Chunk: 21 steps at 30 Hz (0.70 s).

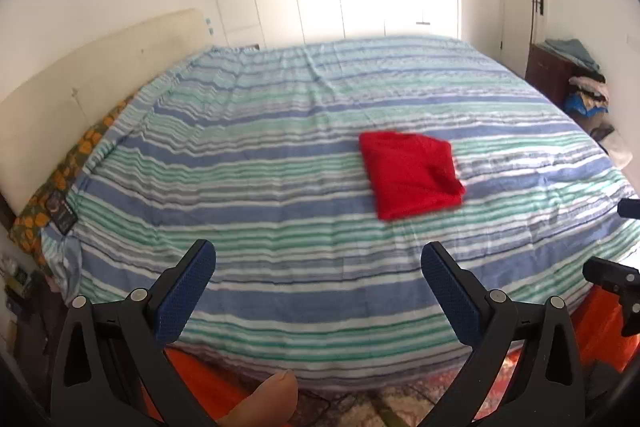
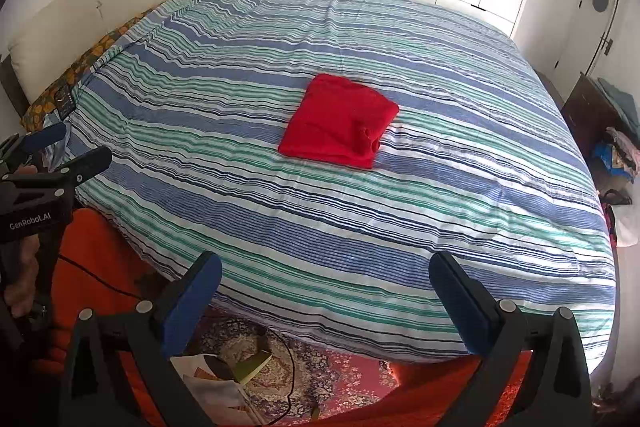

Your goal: Fold small clothes

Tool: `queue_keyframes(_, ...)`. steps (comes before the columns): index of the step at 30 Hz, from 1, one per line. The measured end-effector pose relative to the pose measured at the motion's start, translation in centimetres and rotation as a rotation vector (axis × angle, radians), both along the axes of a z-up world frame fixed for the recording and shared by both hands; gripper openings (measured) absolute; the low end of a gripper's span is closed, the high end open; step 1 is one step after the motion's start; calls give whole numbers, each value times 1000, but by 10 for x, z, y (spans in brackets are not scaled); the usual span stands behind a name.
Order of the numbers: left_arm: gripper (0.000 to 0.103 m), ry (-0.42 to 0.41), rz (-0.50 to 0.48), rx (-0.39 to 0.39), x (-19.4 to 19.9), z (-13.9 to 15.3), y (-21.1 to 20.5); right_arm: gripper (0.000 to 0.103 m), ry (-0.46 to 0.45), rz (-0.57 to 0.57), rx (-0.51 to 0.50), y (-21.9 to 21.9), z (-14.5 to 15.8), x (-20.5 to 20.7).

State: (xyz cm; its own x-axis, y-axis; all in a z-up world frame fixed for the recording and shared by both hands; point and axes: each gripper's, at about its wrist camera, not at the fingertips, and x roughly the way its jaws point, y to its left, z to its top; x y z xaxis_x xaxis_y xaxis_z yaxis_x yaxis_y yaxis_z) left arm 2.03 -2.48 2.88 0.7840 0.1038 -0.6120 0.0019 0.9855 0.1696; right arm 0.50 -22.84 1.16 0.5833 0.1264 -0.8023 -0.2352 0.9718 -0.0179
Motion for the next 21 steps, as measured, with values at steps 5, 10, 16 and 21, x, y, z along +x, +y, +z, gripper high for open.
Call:
queue_keyframes(5, 103, -47, 7, 103, -2, 5, -6, 102, 0, -20, 19, -8, 2, 4)
queue_keyframes(10, 103, 77, 4, -3, -2, 3, -7, 102, -1, -21, 5, -9, 2, 5)
queue_keyframes(16, 102, 254, -10, -68, 5, -17, -12, 102, -14, 16, -37, 3, 5, -1)
queue_keyframes(21, 101, 290, 9, -30, 4, -18, -14, 102, -6, 29, -56, 8, 7, -3)
